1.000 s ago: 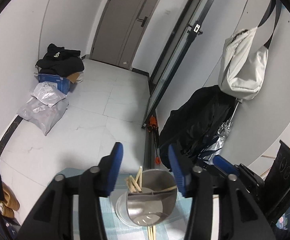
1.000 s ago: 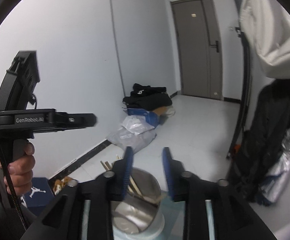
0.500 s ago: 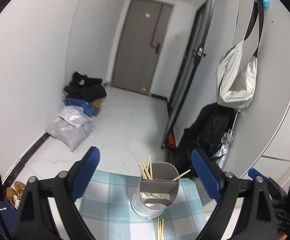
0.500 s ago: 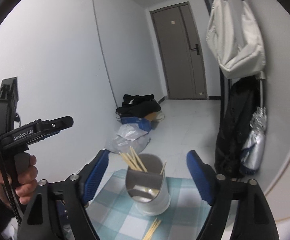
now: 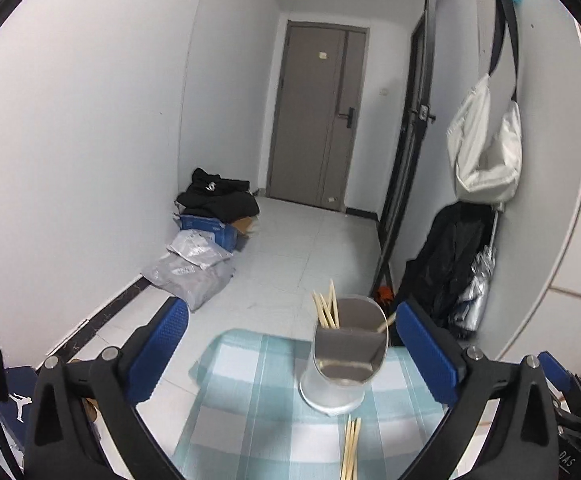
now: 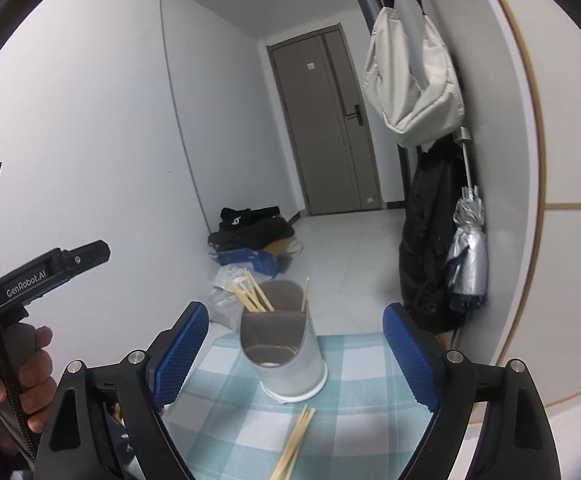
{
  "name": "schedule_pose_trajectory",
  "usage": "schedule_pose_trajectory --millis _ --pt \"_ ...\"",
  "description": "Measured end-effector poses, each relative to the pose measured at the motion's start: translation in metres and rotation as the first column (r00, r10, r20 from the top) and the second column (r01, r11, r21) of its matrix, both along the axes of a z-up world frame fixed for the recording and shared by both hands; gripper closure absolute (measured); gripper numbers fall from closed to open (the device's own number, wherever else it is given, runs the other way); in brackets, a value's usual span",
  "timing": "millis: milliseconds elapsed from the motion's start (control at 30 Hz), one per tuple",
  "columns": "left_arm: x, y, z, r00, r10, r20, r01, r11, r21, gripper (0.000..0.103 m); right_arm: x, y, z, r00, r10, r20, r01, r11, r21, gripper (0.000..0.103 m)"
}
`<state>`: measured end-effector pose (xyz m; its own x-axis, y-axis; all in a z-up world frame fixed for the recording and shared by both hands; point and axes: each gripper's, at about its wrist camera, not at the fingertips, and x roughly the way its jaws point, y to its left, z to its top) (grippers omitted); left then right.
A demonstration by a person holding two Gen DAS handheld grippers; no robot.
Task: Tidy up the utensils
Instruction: 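Move both open grippers back down to the remaining chopsticks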
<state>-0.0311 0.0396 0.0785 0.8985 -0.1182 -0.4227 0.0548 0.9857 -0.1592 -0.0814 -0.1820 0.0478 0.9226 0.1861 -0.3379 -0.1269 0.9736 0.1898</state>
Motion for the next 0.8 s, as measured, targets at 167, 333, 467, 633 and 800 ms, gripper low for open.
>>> schedule_pose_trajectory --millis 167,333,467,633,800 --pt "-0.01 0.004 -0.017 1.0 0.01 -0.022 -0.01 1.0 -0.009 0.001 -0.005 -0.003 -0.021 0.999 -0.008 -0.033 0.008 1.0 0.002 0.014" --pt "-0.009 0.01 -0.025 0.997 -0.011 -0.073 0.008 0.999 -0.041 0.001 -0.019 -0.01 -0.026 0.996 0.013 -0.086 -0.01 0.999 0.036 0.014" --pt "-0.012 0.012 -0.02 0.998 -0.019 -0.053 0.017 0.999 -0.041 0.001 -0.036 -0.015 0.01 0.995 0.043 -0.085 -0.041 0.999 0.029 0.014" --pt "-0.011 0.016 -0.017 0.999 -0.023 -0.032 0.022 0.999 -0.041 0.001 -0.05 -0.007 0.049 0.983 0.076 -0.167 -0.071 0.997 0.034 0.014" --pt "-0.008 0.027 -0.025 0.999 -0.012 -0.042 0.009 0.997 -0.071 0.001 -0.064 0.005 0.054 0.971 0.091 -0.219 -0.069 0.992 0.107 0.013"
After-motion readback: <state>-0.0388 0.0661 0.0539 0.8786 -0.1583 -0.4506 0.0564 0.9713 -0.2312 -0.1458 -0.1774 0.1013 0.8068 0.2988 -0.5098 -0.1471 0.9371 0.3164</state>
